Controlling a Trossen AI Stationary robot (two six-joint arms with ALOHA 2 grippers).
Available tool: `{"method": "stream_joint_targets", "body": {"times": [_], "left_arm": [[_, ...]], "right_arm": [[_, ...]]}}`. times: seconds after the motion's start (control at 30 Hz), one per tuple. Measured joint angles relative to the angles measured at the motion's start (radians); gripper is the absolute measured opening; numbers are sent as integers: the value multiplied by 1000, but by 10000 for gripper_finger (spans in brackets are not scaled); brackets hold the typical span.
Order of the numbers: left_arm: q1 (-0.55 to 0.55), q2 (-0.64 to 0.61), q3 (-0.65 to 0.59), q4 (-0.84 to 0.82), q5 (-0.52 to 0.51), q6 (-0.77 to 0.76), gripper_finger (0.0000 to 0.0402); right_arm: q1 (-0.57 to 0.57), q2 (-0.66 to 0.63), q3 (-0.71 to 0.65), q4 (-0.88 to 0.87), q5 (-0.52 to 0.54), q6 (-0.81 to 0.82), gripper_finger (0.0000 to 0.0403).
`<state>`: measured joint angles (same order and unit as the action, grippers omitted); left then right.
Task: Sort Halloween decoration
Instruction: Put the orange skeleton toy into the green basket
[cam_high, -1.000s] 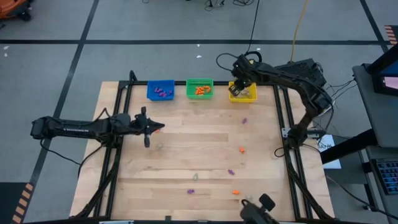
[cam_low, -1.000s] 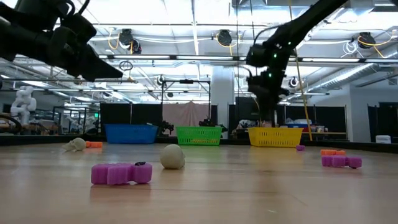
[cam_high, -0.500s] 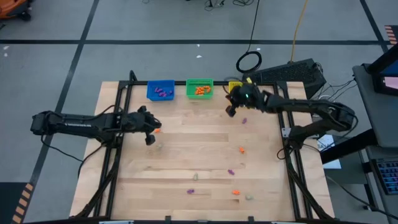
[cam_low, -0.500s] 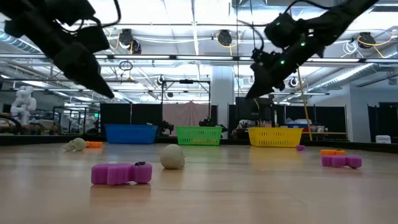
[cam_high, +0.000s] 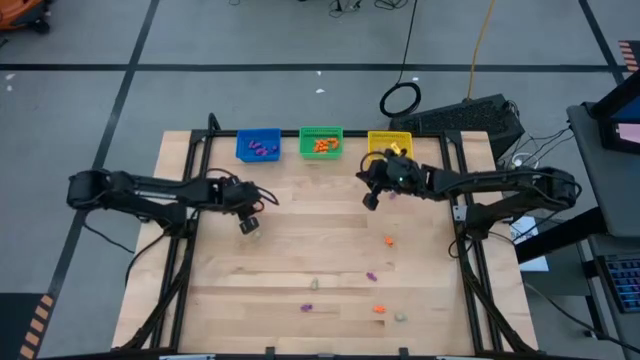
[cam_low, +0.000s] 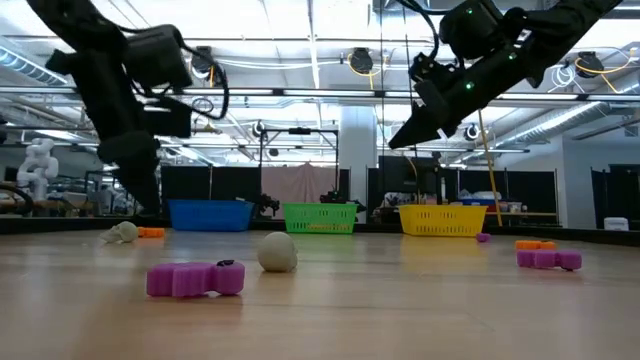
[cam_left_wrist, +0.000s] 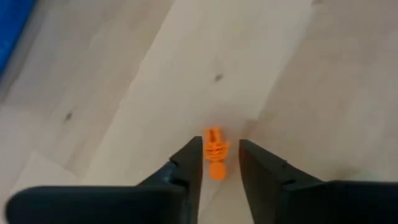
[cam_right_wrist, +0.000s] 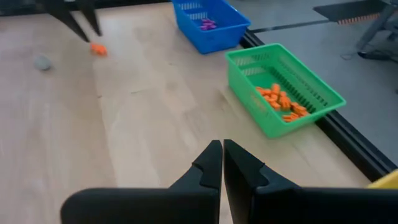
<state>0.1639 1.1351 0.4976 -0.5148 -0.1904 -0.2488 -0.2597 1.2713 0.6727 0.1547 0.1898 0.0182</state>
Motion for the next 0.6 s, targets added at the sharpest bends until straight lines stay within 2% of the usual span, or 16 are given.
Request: {"method": "stream_joint_targets", "body": {"times": [0.13,0.27,0.43,0.6], "left_arm": [[40,59,0,4,-9,-28,132],[72,108,2,26,23,-26,135],[99,142,3,84,35,11,117],[127,163,3,91,84,26,76]], "right_arm": [[19,0,0,4,1,-4,1],[29,0,0,4,2,-4,0],[40,0,0,6,67,-8,0],[41,0,0,6,72,-8,0]]}}
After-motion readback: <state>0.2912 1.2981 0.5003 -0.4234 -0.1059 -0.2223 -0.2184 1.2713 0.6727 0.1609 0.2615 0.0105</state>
